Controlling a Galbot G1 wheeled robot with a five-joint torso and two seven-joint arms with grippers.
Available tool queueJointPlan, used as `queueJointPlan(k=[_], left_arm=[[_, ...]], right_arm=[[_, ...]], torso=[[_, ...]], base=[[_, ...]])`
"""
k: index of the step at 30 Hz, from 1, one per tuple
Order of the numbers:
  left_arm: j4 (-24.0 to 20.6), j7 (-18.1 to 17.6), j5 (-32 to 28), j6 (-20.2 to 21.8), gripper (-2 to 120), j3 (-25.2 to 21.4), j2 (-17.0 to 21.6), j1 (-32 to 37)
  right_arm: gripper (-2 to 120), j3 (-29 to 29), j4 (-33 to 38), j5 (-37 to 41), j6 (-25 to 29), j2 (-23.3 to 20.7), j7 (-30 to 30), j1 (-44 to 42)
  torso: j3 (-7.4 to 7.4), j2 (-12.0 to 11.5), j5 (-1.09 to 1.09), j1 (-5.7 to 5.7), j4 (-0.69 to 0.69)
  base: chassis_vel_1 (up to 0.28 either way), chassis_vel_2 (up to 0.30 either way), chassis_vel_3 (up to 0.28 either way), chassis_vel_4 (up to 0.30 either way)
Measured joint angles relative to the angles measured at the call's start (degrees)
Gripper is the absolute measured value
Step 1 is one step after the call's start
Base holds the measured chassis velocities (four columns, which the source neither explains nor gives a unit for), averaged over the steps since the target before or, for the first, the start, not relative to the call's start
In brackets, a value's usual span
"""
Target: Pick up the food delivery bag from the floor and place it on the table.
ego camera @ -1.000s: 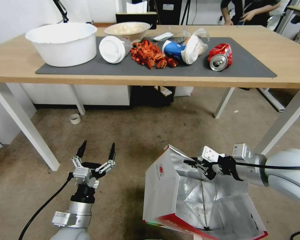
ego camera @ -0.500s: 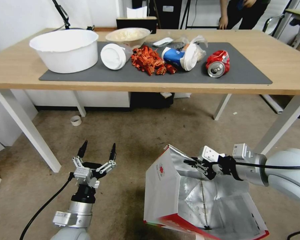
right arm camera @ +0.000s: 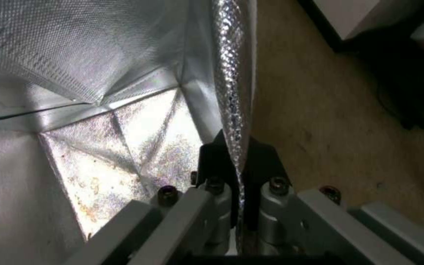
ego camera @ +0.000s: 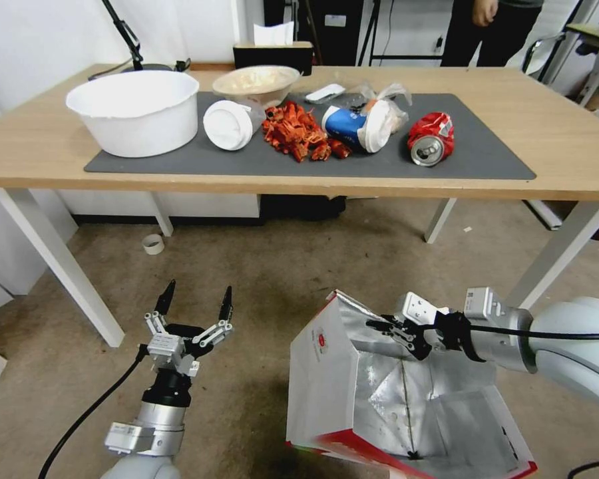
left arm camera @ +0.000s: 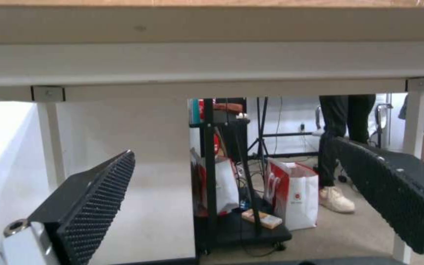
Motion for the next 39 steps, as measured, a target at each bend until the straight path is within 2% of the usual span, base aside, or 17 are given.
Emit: queueJointPlan(k=[4,21,39], left_arm=[[0.0,0.0,0.0,0.0,100,0.0,0.0,0.0],[-0.6,0.3,-0.2,-0.2,100,0.0,0.2,0.8],[-0.5,0.4,-0.1,-0.2,100,0.0,0.2,0.5]], right_arm=[[0,0.0,0.1,0.0,0.0,0.0,0.0,0.0],[0,0.4,1.0,0.1,-0.4,-0.5,0.2,-0.2],[0,0.5,1.0,0.1,-0.5,-0.7,0.2,-0.2]], torso=[[0.11,0.2,0.0,0.05,0.0],[3.38,4.9,0.0,1.56,0.0],[5.93,8.9,0.0,2.91,0.0]], base=[[0.0,0.0,0.0,0.0],[0.0,0.0,0.0,0.0],[0.0,0.0,0.0,0.0]])
